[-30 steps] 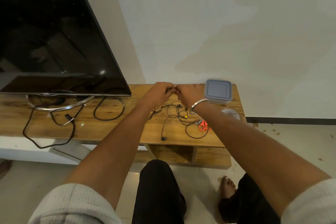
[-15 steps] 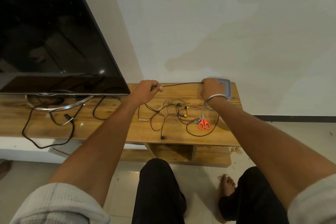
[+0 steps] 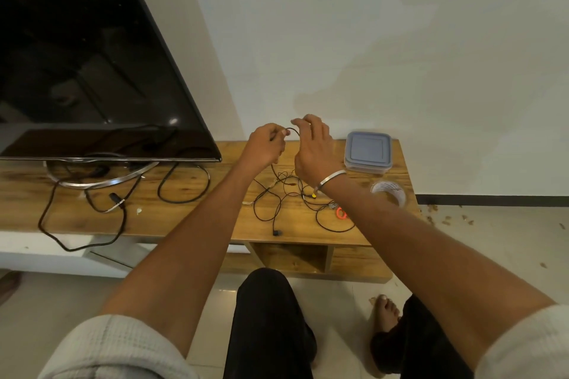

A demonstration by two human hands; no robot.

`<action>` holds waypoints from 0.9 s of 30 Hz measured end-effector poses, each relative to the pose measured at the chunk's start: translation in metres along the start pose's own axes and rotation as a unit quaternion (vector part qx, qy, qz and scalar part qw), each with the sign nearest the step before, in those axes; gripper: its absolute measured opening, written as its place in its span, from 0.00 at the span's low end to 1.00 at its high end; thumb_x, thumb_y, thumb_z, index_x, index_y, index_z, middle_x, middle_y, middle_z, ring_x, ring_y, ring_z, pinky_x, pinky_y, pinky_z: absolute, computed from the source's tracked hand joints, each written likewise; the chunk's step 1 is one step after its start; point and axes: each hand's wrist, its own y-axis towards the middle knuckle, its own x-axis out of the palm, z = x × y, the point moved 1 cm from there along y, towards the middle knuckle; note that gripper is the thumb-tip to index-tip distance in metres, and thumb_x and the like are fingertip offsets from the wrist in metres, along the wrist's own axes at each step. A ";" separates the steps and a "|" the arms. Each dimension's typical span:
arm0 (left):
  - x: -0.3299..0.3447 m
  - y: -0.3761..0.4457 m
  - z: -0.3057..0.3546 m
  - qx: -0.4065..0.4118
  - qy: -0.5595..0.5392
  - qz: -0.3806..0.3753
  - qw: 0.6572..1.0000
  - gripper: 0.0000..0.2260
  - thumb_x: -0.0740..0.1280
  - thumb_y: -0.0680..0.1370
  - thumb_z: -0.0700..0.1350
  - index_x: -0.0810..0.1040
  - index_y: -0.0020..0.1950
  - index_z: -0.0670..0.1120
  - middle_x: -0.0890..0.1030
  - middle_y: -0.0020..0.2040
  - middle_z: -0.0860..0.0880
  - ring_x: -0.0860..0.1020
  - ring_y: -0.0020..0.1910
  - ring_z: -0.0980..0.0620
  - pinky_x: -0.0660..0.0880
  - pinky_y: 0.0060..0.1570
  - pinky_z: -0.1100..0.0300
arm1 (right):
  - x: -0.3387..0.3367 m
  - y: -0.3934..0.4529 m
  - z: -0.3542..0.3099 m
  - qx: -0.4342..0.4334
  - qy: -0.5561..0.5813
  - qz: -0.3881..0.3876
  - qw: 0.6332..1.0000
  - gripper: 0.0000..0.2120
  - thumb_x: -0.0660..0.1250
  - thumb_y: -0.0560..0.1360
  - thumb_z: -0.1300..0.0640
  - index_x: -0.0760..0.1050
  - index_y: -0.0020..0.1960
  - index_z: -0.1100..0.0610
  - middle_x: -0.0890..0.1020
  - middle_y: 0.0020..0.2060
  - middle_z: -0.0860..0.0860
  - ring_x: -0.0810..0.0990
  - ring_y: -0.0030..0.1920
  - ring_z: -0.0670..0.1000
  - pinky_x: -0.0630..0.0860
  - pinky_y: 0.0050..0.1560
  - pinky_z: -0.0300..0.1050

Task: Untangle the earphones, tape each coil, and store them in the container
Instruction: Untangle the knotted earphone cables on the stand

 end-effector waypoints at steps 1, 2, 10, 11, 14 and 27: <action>0.000 0.001 -0.001 -0.035 -0.037 0.005 0.999 0.11 0.58 0.83 0.44 0.73 0.62 0.42 0.78 0.36 0.47 0.74 0.30 0.51 0.74 0.31 0.60 | 0.002 -0.001 -0.001 -0.005 -0.002 0.011 1.000 0.25 0.62 0.64 0.65 0.68 0.62 0.58 0.70 0.59 0.58 0.69 0.57 0.59 0.71 0.55 0.49; 0.001 0.002 -0.002 -0.063 -0.067 0.009 0.996 0.11 0.58 0.83 0.43 0.69 0.65 0.43 0.79 0.38 0.46 0.75 0.31 0.51 0.76 0.31 0.59 | 0.005 -0.003 -0.001 -0.013 -0.004 0.002 1.000 0.19 0.62 0.67 0.62 0.70 0.58 0.58 0.72 0.55 0.57 0.71 0.54 0.58 0.72 0.53 0.51; 0.010 -0.002 -0.004 -0.154 -0.142 0.028 0.977 0.10 0.58 0.80 0.36 0.76 0.56 0.45 0.81 0.47 0.41 0.80 0.37 0.48 0.78 0.35 0.56 | 0.018 -0.010 -0.006 0.067 0.139 -0.119 0.981 0.14 0.66 0.75 0.51 0.73 0.55 0.59 0.77 0.51 0.55 0.74 0.53 0.54 0.73 0.54 0.50; 0.013 -0.002 -0.004 -0.166 -0.153 0.021 0.974 0.10 0.58 0.80 0.35 0.77 0.55 0.43 0.80 0.47 0.42 0.79 0.37 0.50 0.76 0.35 0.58 | 0.017 -0.009 -0.008 0.064 0.131 -0.128 0.981 0.13 0.66 0.75 0.52 0.74 0.54 0.60 0.77 0.50 0.56 0.74 0.53 0.55 0.73 0.55 0.51; 0.018 -0.003 0.003 -0.192 -0.209 0.002 0.959 0.12 0.56 0.80 0.33 0.77 0.57 0.38 0.80 0.45 0.42 0.77 0.40 0.50 0.77 0.41 0.58 | 0.017 -0.005 -0.012 0.070 0.115 -0.126 0.983 0.10 0.64 0.76 0.55 0.76 0.51 0.61 0.79 0.48 0.58 0.74 0.53 0.56 0.71 0.56 0.52; 0.009 -0.001 -0.018 -0.010 0.147 -0.032 0.989 0.11 0.62 0.81 0.50 0.82 0.45 0.51 0.78 0.56 0.44 0.76 0.58 0.47 0.71 0.53 0.56 | -0.010 0.004 0.017 0.187 0.112 -0.090 0.972 0.06 0.57 0.80 0.62 0.72 0.52 0.61 0.80 0.43 0.60 0.79 0.42 0.59 0.76 0.44 0.53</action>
